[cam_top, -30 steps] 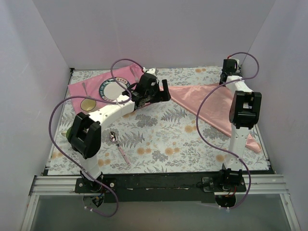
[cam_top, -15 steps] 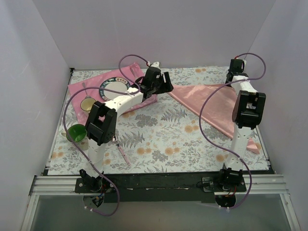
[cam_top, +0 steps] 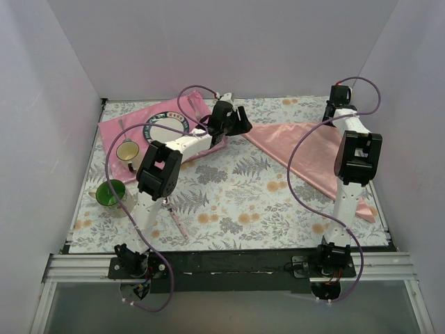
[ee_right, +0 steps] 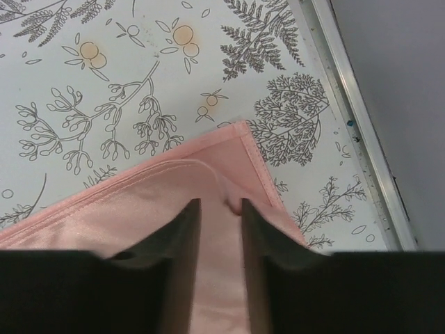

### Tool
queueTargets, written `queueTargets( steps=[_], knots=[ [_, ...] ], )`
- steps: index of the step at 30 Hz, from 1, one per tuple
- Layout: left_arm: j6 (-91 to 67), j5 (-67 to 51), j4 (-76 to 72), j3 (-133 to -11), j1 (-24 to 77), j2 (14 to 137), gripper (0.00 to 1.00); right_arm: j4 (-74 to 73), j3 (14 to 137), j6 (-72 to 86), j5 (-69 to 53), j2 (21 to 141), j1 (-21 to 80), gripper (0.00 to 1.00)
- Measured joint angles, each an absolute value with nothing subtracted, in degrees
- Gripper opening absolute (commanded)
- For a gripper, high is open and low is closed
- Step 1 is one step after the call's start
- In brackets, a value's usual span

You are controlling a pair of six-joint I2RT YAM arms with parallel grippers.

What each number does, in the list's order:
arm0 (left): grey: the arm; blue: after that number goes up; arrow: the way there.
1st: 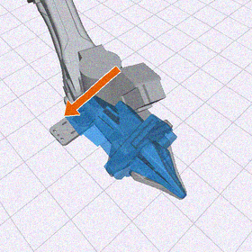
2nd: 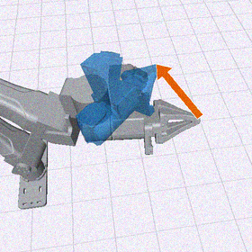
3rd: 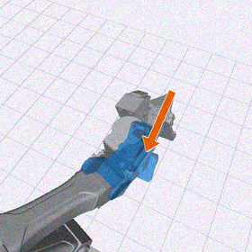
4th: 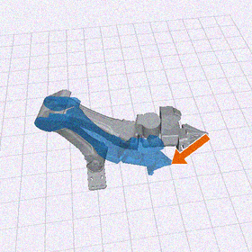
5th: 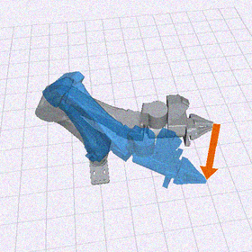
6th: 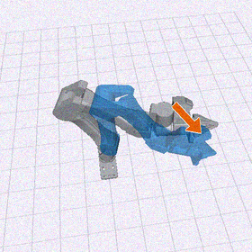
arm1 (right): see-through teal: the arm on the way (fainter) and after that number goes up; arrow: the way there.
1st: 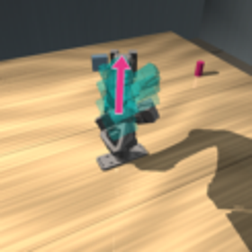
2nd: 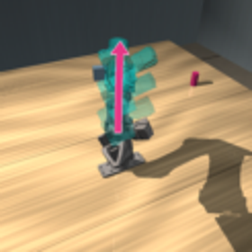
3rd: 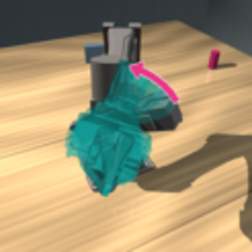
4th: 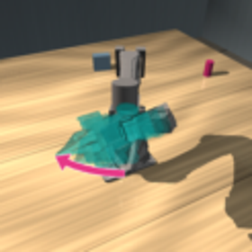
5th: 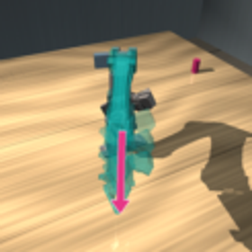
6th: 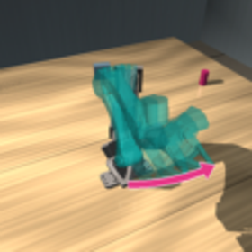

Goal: Fold the napkin, place the utensils inside, and roll it up
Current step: Fold the napkin

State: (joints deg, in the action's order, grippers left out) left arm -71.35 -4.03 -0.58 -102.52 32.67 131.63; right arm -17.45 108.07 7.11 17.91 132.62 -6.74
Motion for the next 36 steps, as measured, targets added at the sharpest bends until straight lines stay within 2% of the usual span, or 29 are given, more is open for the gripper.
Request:
queueTargets(
  steps=[3,6,9,12,17,21,26,29,36],
  knots=[
    [-71.4,-4.3,-3.5,-103.3,32.7,133.4,0.51,-21.0,110.1,7.8,18.9,132.9,-6.7,0.7],
    [-71.4,-4.5,-5.7,-105.1,32.7,135.3,0.49,-23.0,109.9,9.8,20.8,132.3,-6.6,0.72],
    [-71.5,-5.0,-7.7,-108.2,32.7,137.7,0.49,-25.0,103.2,12.4,22.9,128.5,-6.3,0.71],
    [-72.1,-5.3,-9.0,-110.9,32.7,140.3,0.47,-26.1,93.7,15.2,24.2,122.3,-6.0,0.65],
    [-73.9,-5.8,-10.7,-114.8,32.7,144.6,0.41,-24.4,71.2,19.6,25.8,106.0,-5.6,0.58],
    [-74.9,-5.8,-11.2,-116.2,32.7,147.1,0.35,-23.4,60.8,21.3,27.3,96.2,-5.8,0.52],
    [-74.8,-4.3,-9.7,-116.3,32.7,147.7,0.34,-22.0,54.1,23.3,27.2,90.3,-8.3,0.45],
    [-74.8,-3.5,-8.8,-116.7,32.4,147.7,0.32,-21.8,51.1,24.5,26.9,89.5,-11.4,0.33],
    [-74.4,-2.2,-6.2,-117.8,31.2,147.8,0.32,-25.2,49.4,30.4,30.0,89.5,-16.7,0.29]
  ],
)
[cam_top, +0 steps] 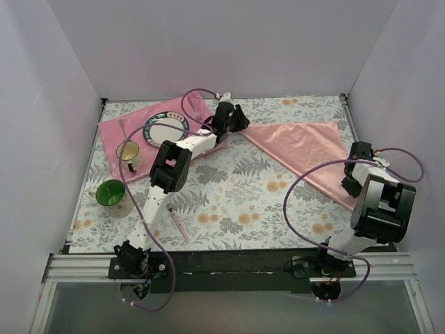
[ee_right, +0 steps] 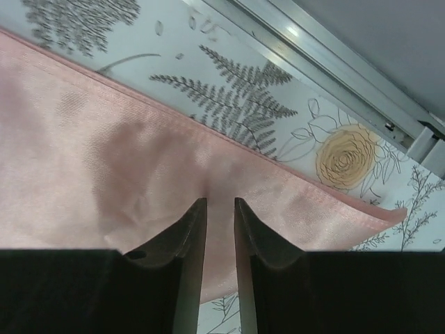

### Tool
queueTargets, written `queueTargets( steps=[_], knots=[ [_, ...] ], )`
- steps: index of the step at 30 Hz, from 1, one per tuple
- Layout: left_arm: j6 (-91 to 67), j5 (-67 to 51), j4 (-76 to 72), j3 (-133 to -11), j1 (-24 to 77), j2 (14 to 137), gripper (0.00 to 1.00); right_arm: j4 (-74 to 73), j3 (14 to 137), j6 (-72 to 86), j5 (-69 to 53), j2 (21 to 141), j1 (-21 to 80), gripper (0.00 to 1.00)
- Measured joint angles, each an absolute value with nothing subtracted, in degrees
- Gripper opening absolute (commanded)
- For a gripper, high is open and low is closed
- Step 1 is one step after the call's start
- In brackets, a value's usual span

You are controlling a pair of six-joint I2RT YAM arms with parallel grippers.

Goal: Fold the napkin, place the utensils inside, and roll it up
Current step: Fold the napkin

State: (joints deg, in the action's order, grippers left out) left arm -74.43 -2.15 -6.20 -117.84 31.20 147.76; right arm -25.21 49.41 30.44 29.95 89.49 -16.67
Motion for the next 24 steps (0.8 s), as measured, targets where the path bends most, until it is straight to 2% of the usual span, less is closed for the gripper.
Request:
queueTargets(
  steps=[4,8,24],
  knots=[
    [-74.2,-1.8,-5.0,-118.7,30.7,148.1,0.32,-25.0,45.8,32.6,30.4,87.3,-18.7,0.26],
    [-73.9,-1.5,-4.5,-120.4,30.6,149.5,0.31,-25.6,40.9,34.1,30.5,82.2,-21.1,0.16],
    [-73.9,-2.2,-3.0,-123.2,30.6,150.5,0.32,-27.1,36.6,35.7,33.1,74.0,-26.9,0.16]
  ],
)
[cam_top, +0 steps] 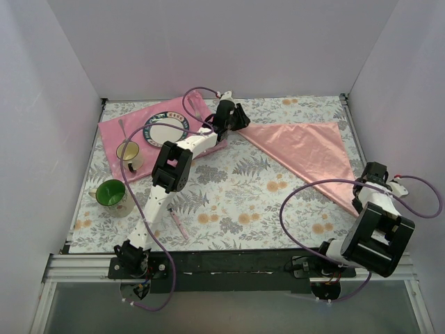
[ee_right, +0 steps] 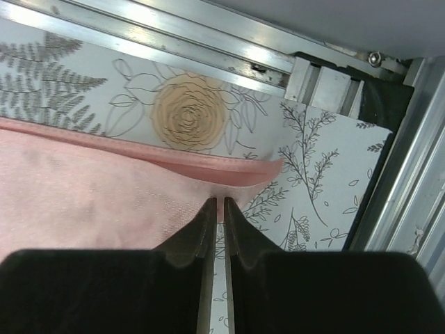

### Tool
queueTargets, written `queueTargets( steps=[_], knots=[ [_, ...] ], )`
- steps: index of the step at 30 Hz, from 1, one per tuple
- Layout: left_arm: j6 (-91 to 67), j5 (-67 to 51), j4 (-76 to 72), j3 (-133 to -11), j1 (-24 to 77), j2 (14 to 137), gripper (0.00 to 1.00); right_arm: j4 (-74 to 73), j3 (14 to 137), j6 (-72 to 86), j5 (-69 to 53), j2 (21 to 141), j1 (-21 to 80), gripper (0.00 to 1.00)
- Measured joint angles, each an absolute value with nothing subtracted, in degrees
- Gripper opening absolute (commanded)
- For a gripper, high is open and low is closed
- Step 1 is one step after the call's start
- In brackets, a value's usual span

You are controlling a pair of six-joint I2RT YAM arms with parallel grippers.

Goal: Fold the napkin, place the utensils inside, and roll it up
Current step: Fold the napkin

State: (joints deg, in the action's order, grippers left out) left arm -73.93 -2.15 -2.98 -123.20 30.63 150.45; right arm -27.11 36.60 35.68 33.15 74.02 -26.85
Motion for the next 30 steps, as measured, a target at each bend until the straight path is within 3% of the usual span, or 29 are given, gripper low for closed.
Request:
queueTargets(
  steps=[14,23,30],
  knots=[
    [-75.5,-2.2,-2.6,-124.6,30.6,150.5,0.31,-26.9,34.0,35.6,32.7,70.4,-29.6,0.08],
    [-77.3,-0.1,-3.2,-124.6,30.6,150.5,0.16,-26.7,34.3,35.7,32.8,74.3,-29.6,0.08],
    [-77.2,3.1,0.2,-124.4,30.1,150.6,0.14,-26.7,34.3,35.7,33.0,74.3,-29.6,0.08]
  ],
)
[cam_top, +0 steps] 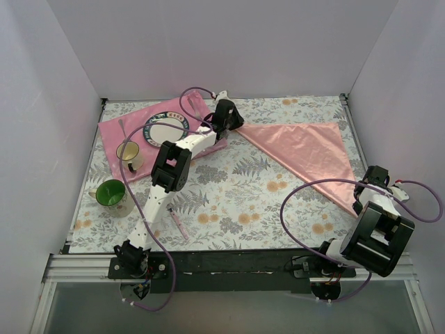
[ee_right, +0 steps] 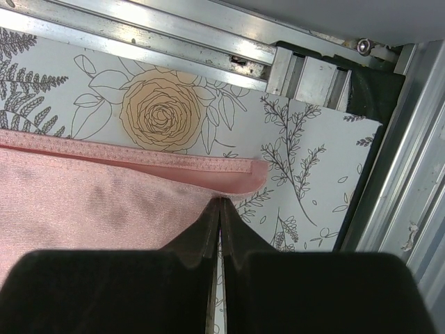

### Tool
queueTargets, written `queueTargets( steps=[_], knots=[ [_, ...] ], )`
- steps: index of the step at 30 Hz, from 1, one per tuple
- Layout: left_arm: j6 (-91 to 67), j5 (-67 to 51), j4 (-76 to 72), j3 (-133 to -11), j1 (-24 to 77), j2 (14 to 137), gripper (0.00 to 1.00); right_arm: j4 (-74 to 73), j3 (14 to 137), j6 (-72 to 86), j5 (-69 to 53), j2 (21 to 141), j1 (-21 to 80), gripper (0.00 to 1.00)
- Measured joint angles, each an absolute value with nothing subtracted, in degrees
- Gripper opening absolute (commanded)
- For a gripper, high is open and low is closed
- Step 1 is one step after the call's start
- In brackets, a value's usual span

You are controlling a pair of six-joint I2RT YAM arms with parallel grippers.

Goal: Fold the napkin, place the utensils inside, and roll it up
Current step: Fold the napkin

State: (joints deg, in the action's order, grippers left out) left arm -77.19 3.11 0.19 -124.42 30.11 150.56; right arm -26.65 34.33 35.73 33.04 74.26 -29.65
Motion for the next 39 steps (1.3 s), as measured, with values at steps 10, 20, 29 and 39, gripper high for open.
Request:
queueTargets(
  steps=[10,20,29,39],
  knots=[
    [-74.4,5.0,2.9,-123.4,27.4,150.7,0.11,-26.6,34.2,35.8,33.3,74.3,-29.7,0.08],
    [-70.3,6.6,4.6,-124.4,26.9,150.6,0.13,-26.4,34.0,34.2,32.4,72.9,-29.7,0.08],
    [-71.3,4.5,4.4,-125.3,28.9,150.0,0.13,-26.0,35.0,33.4,31.2,72.6,-28.5,0.09],
    [-73.5,4.3,6.4,-125.1,31.2,149.8,0.12,-25.5,35.1,34.4,31.7,74.4,-29.2,0.09]
  ],
)
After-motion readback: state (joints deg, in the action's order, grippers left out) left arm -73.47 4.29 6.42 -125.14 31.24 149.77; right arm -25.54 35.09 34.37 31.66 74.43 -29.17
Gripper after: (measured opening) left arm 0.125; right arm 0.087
